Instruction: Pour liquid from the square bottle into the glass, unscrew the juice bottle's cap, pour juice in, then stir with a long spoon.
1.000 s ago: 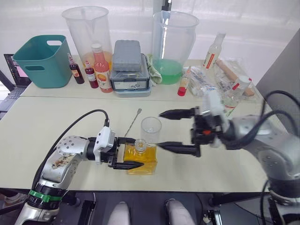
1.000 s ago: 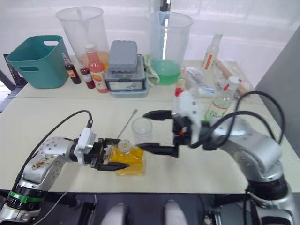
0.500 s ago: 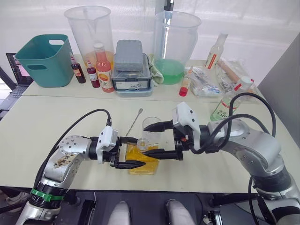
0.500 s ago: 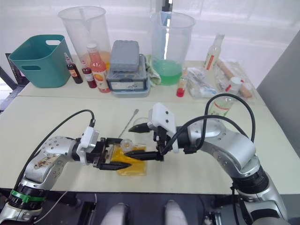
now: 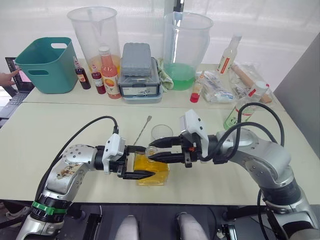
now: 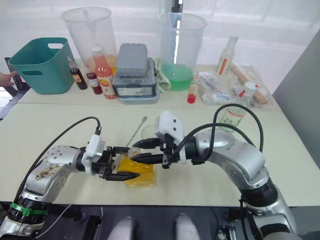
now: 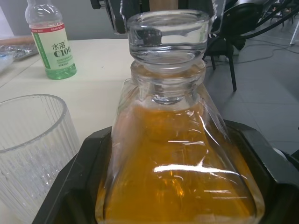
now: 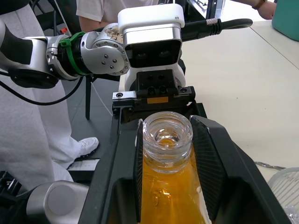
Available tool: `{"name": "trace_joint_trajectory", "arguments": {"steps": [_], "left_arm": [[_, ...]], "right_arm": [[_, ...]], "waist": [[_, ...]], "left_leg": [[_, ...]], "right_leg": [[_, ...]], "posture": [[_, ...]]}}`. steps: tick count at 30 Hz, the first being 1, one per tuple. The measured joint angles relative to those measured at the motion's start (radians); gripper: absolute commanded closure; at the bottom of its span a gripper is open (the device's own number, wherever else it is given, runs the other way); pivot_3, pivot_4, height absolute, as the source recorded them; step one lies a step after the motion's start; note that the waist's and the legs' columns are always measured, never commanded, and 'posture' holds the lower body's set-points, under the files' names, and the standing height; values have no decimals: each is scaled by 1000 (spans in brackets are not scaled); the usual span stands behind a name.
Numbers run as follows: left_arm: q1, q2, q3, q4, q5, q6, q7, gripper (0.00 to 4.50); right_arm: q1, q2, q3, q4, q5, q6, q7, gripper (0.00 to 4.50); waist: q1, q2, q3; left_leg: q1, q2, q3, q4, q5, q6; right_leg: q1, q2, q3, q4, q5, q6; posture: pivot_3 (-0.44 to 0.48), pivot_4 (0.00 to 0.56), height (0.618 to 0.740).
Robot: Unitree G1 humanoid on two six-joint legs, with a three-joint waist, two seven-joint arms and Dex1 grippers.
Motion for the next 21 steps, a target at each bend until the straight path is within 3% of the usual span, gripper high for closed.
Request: {"name": "trace_joint_trajectory", "arguments": {"steps": [2, 5, 16, 21], "left_arm": [[1, 1, 0, -1, 0, 0, 1, 1709], [0, -1, -6, -19, 7, 1, 9, 1709], [6, 1, -4, -48, 7, 31, 33, 1709], [7, 1, -4, -49, 7, 32, 34, 1709]], "right_arm": [[5, 5, -3, 2, 0, -3, 9, 2333], [24, 26, 25, 10, -6, -6, 16, 1386], [27, 39, 40, 11, -63, -66, 30, 1374], [28, 57, 39, 11, -80, -84, 29, 2852]], "waist": [[0, 0, 0], [1, 0, 0], [1, 0, 0], [1, 0, 0]], "left_leg": [[0, 0, 0, 0, 0, 0], [-1, 0, 0, 0, 0, 0], [-1, 0, 0, 0, 0, 0], [-1, 0, 0, 0, 0, 0]], "right_leg": [[0, 0, 0, 0, 0, 0], [0, 0, 0, 0, 0, 0], [0, 0, 0, -1, 0, 0], [0, 0, 0, -1, 0, 0]], "posture": [[0, 150, 739], [0, 150, 739], [0, 150, 739], [0, 150, 739]]}}
